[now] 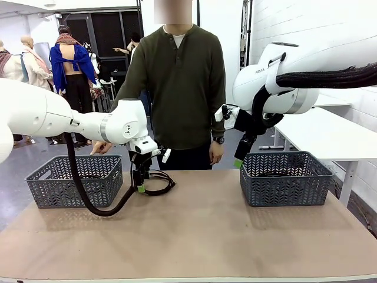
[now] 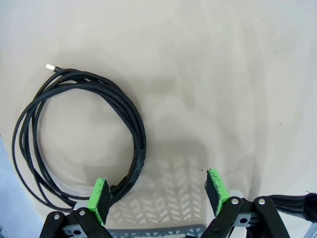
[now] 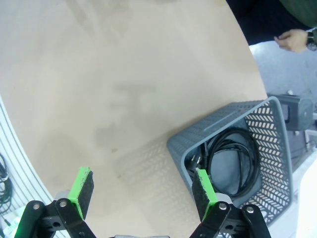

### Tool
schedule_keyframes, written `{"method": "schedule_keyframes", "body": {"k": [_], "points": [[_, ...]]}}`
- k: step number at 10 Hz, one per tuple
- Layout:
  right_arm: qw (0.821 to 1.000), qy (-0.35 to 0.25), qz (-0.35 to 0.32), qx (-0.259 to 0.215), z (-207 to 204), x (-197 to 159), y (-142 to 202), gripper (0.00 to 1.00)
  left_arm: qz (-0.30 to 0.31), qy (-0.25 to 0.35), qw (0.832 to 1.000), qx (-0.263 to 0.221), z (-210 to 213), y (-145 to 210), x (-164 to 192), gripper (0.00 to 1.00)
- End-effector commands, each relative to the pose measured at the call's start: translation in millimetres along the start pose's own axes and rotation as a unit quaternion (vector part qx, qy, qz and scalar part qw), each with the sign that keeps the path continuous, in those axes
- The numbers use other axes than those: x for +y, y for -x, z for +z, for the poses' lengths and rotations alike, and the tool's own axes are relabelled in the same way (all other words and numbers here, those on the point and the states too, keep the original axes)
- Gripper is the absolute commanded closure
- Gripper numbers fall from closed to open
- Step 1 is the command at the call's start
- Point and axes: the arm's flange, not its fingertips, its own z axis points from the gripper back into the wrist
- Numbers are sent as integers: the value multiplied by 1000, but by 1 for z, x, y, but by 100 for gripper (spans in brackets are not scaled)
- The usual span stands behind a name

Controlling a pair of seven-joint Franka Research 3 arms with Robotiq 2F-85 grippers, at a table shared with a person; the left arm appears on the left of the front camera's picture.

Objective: Organize the cables according to human instructions.
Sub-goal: Pick up a bundle of cables and place it in the basket indicated by the human.

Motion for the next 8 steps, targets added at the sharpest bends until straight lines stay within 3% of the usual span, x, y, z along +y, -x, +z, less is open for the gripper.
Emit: {"method": "schedule_keyframes", "body": {"k": [1, 8], "points": [[1000, 0, 0, 2, 0, 0, 0, 0, -1, 8, 1000, 7, -2, -3, 11, 0], [1000, 0, 0, 2, 0, 0, 0, 0, 6, 26, 1000, 9, -26, -3, 23, 0]]}}
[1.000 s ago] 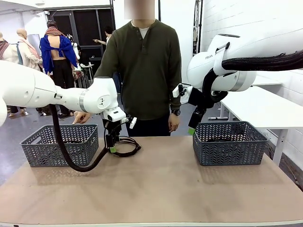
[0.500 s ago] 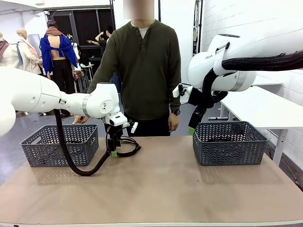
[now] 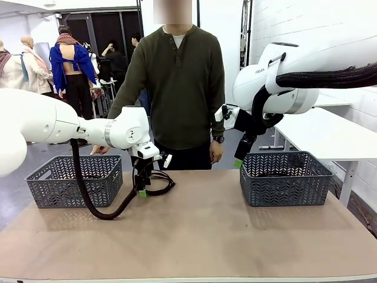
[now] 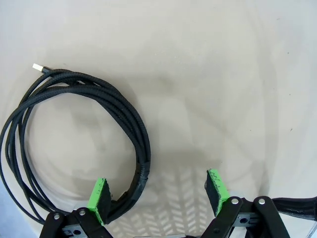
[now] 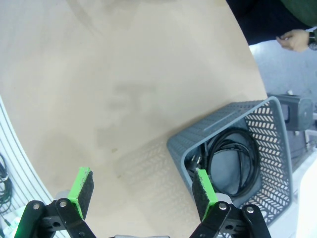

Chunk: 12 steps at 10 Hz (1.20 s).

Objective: Organize the cables according to human instructions.
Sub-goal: Pick up a bundle of cables and place it in the basket indicated by the human.

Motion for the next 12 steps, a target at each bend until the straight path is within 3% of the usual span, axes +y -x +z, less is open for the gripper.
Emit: {"method": "schedule_keyframes", "body": {"k": [1, 8, 12], "points": [[1000, 0, 0, 2, 0, 0, 0, 0, 2, 9, 1000, 10, -4, -4, 12, 0], [1000, 0, 0, 2, 0, 0, 0, 0, 3, 20, 1000, 16, -20, -2, 24, 0], [1000, 0, 0, 2, 0, 0, 0, 0, -1, 20, 1000, 23, -21, -3, 24, 75]]}}
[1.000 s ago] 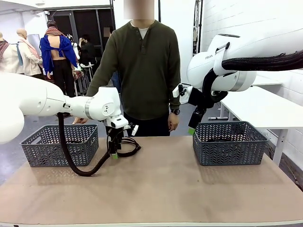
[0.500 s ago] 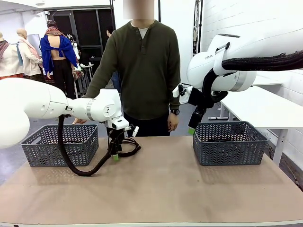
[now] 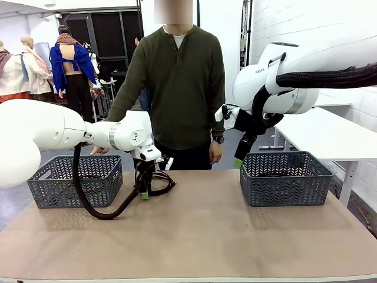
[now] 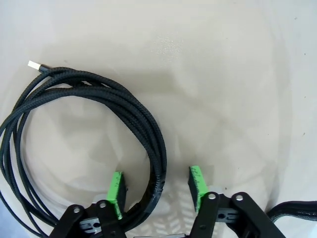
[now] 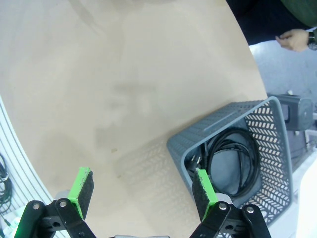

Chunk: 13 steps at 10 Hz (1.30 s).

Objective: Organize the cables according to human instructions.
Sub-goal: Pick up a bundle of cables and place it in the basket indicated by the human.

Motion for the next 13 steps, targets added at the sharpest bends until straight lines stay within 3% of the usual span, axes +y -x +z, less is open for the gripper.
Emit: {"method": "schedule_keyframes", "body": {"k": [1, 2, 8, 11, 13], "points": [[1000, 0, 0, 2, 0, 0, 0, 0, -1, 6, 1000, 13, -4, -1, 7, 94], [1000, 0, 0, 2, 0, 0, 0, 0, 0, 4, 1000, 13, -4, -2, 7, 100], [1000, 0, 0, 2, 0, 0, 0, 0, -2, -7, 1000, 18, 3, -4, -1, 100], [1000, 0, 0, 2, 0, 0, 0, 0, -8, -53, 998, 20, 40, -17, -19, 100], [1000, 0, 0, 2, 0, 0, 0, 0, -28, -53, 998, 21, 74, -27, -37, 100]]}}
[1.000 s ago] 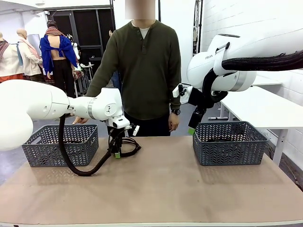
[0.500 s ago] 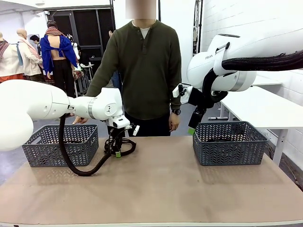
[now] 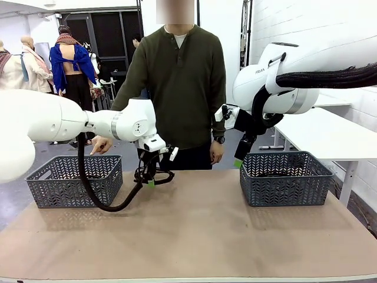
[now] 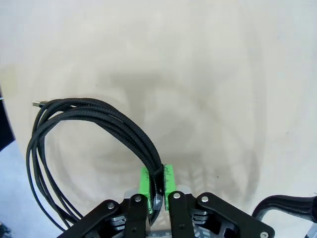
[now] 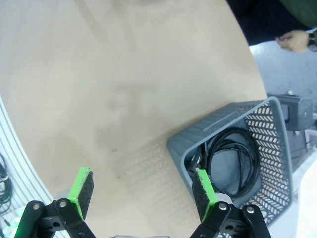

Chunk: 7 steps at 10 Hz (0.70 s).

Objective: Organize the cables according to human instructions.
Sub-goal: Pick up a bundle of cables and place it in the basket indicated by the human.

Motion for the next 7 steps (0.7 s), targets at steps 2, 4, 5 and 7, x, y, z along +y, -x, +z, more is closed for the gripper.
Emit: {"method": "schedule_keyframes", "body": {"k": [2, 4, 5, 7], "points": [[1000, 0, 0, 2, 0, 1, 0, 0, 3, -10, 1000, 26, 51, 1, -39, 100], [1000, 0, 0, 2, 0, 1, 0, 0, -8, -20, 1000, 9, 92, 7, -66, 100], [1000, 0, 0, 2, 0, 1, 0, 0, -15, -27, 1000, 1, 109, 12, -76, 100], [1000, 0, 0, 2, 0, 1, 0, 0, -43, -27, 999, -4, 137, 36, -87, 100]]}}
